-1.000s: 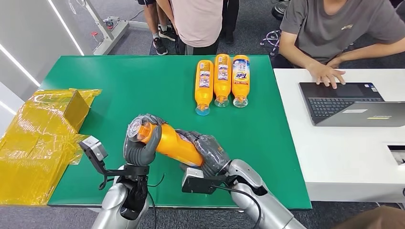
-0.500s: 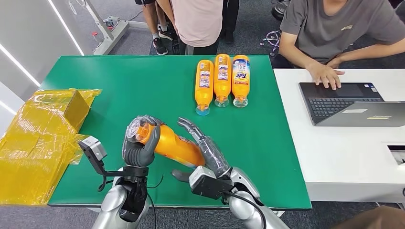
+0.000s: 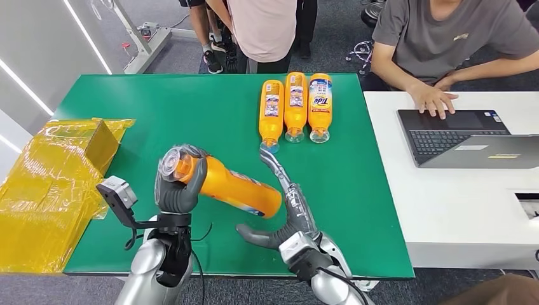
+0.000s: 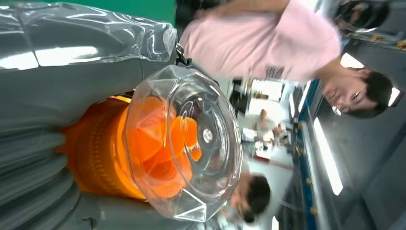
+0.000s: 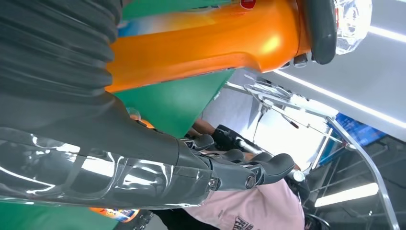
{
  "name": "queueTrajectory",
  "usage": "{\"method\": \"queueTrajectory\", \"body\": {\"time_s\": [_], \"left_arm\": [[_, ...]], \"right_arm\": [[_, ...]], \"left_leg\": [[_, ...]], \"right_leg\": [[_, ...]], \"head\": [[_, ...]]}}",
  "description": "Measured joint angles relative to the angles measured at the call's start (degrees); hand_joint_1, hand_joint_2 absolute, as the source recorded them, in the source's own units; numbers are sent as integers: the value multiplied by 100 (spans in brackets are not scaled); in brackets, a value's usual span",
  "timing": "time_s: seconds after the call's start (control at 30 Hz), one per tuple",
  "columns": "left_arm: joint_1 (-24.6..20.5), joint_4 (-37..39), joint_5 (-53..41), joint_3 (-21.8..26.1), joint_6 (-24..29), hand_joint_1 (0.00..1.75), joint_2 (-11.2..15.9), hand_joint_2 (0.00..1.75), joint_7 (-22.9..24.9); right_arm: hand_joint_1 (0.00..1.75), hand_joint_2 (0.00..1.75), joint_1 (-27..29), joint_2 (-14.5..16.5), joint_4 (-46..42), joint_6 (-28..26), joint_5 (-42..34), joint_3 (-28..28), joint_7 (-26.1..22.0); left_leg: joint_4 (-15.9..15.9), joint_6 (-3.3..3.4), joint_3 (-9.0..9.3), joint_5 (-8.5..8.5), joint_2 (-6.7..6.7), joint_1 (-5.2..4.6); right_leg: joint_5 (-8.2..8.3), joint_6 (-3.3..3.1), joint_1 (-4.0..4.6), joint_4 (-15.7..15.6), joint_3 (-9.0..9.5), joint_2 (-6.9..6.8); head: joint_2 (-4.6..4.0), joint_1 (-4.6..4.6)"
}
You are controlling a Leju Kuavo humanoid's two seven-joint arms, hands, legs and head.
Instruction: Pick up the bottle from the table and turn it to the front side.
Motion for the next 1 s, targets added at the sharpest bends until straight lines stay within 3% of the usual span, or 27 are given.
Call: {"method": "queueTrajectory", "body": {"time_s": [0.27,0.53,0.8,1.0], "left_arm": [[-397,-4,-2155,270,902,175,677,175,367],[-723,-97,-3488,491,922,175,1584,175,1001],[-1312,-98,-4374,503,326,175,2855,175,1693],[-1435,-310,-4159,505,-958,175,4214,175,1801]], "right_arm": [[0,175,26,-19,-8,-127,-158,-8,-162],[0,175,204,-63,-112,-316,-243,-93,-177],[0,175,610,-140,-525,-355,-107,-259,-41],[0,175,754,-178,-589,-290,-190,-355,-78]], "left_leg": [[0,-3,2,2,6,2],[-1,-3,1,2,13,2],[-2,-6,2,4,22,4],[-6,-8,2,3,44,6]], "right_leg": [[1,-2,2,8,-1,7],[0,-2,2,8,-6,13],[1,-3,3,11,-9,23],[1,-5,4,14,-19,48]], "head": [[0,0],[0,1],[0,1],[0,0]]}}
